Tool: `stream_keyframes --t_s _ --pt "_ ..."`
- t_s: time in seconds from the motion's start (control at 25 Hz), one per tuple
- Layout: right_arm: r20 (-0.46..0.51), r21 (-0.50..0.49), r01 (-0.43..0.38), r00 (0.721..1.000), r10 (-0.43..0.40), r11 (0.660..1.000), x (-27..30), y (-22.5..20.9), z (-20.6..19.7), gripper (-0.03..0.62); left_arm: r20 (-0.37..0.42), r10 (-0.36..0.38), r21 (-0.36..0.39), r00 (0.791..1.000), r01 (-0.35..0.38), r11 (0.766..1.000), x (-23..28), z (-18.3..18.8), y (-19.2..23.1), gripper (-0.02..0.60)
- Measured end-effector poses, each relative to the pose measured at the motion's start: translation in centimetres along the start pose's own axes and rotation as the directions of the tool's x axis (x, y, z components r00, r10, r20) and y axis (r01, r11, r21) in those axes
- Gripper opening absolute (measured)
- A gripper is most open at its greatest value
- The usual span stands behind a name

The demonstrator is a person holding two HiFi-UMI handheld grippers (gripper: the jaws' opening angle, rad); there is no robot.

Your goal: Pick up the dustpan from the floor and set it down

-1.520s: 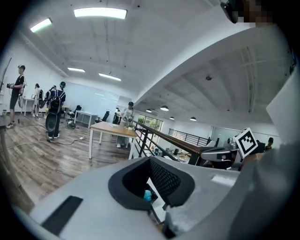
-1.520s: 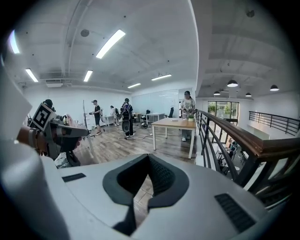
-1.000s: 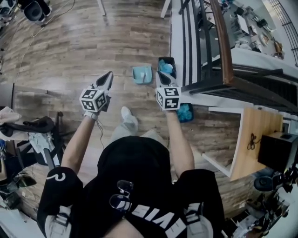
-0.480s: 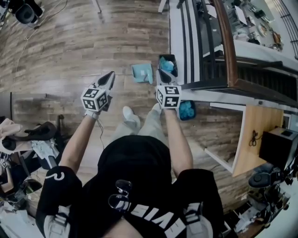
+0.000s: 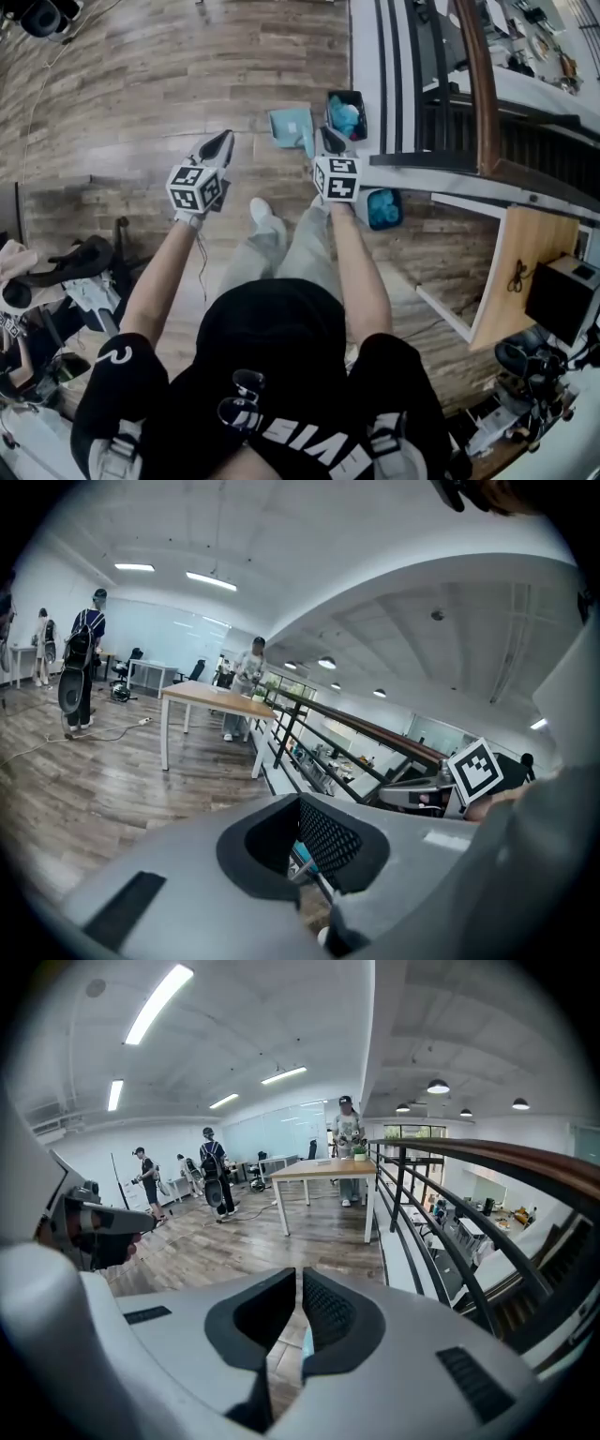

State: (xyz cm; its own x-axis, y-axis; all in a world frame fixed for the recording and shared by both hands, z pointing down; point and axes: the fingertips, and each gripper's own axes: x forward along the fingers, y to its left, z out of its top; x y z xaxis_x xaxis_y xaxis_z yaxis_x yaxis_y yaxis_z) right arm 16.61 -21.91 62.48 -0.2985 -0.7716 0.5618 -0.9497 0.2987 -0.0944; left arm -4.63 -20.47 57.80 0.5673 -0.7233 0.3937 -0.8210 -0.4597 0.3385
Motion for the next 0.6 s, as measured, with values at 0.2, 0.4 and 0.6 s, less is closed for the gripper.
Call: stream_keyframes --t_s 0.2,0.4,0.6 --pt "-0.08 0.015 0.007 0.997 -0.006 1.0 5.6 -1.0 -4.5 0.008 -0.034 0.022 -0.027 0.999 -0.023 0.999 3.0 -3.2 2.8 -0.002" --pt "-0.17 0.013 0.011 0.985 -0.009 1.0 11.1 -2.3 -9.6 0.165 -0.07 0.034 -0.056 0.997 -0.038 0.998 6.1 -6.4 5.0 -0.002" --pt "-0.248 0.001 0.011 0.969 -0.01 1.0 14.7 -2.3 -14.0 0.255 -0.096 0.021 -0.056 0.995 -0.027 0.998 7.2 -8.9 6.1 -0.002"
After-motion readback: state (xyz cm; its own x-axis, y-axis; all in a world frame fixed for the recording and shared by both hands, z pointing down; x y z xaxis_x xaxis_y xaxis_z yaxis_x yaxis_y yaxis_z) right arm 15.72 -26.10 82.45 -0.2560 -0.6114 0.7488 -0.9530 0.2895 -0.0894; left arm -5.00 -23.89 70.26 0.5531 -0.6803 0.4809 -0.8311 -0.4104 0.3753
